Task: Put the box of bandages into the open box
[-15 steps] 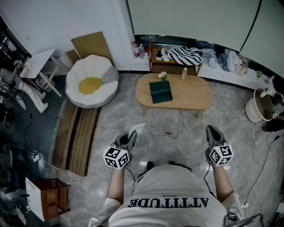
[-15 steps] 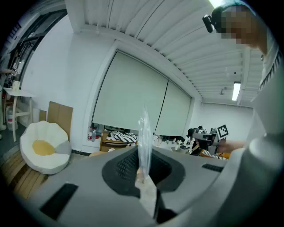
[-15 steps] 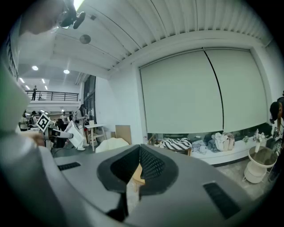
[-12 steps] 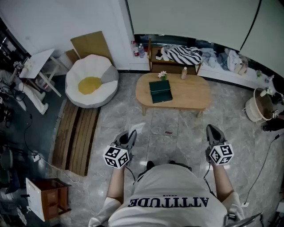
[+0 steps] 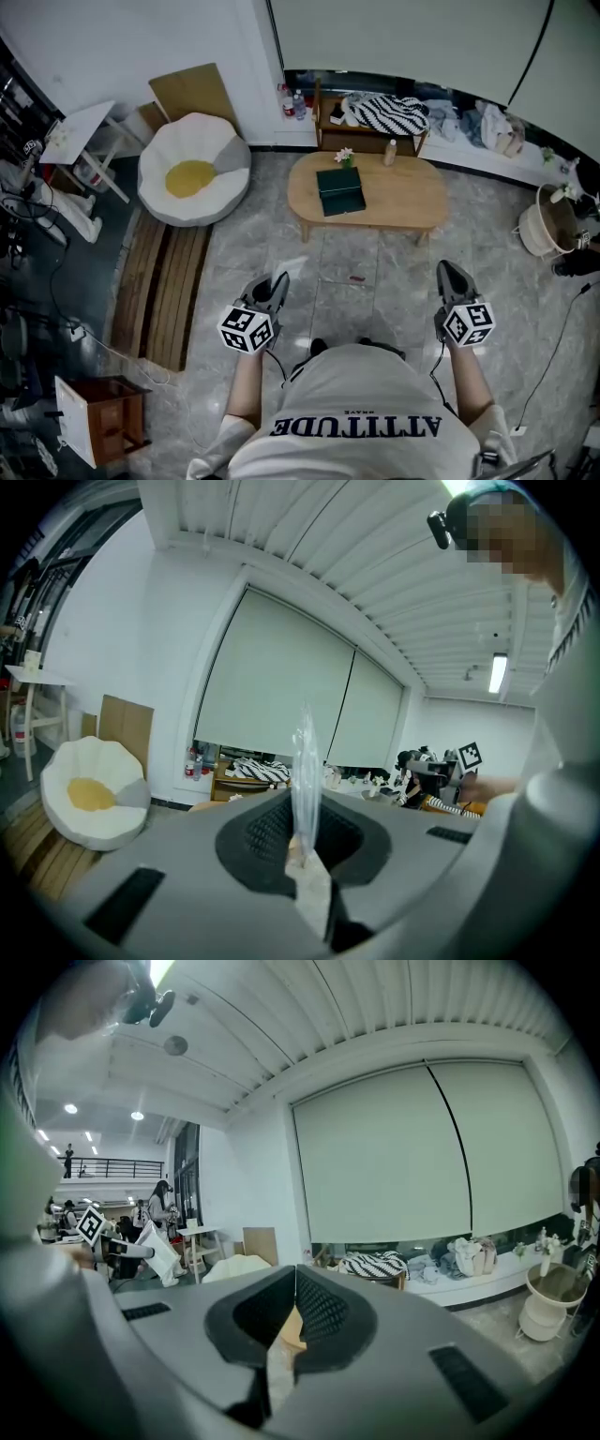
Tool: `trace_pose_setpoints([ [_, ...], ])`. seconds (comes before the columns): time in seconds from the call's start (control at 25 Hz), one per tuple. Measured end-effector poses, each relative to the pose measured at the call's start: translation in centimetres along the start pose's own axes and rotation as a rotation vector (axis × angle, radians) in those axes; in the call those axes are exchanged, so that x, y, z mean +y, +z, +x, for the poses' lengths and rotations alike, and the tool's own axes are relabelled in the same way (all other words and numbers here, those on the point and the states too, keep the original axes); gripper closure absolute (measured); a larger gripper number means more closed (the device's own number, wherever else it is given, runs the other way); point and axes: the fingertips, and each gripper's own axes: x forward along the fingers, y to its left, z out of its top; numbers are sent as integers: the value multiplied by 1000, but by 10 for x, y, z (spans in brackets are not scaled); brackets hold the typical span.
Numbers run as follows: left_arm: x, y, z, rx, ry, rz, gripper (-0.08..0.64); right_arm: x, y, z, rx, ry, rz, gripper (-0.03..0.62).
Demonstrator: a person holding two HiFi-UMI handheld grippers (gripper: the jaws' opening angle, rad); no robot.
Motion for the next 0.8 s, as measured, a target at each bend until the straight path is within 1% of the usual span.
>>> trace_pose_setpoints([
  [0.24,4,1,-4,0,-10,2,526,7,-1,-1,1,-1,7,571],
  [0.8,33,-6,-32,9,-64,-7,526,57,-15,-4,23,-31,10,571],
])
